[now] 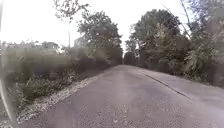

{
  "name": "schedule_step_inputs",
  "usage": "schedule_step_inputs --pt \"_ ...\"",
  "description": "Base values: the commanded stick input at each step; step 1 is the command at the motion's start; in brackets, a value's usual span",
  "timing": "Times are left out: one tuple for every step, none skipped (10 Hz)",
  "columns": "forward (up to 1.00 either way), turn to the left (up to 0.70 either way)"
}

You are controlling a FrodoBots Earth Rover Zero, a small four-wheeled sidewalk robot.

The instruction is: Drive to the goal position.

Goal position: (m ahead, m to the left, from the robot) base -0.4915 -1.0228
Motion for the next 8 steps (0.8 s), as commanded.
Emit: schedule_step_inputs --pt "0.06 0.0" --pt "0.06 0.0" --pt "0.05 0.0" --pt "0.06 0.0" --pt "0.06 0.0" --pt "0.05 0.0" --pt "0.05 0.0" --pt "0.05 0.0"
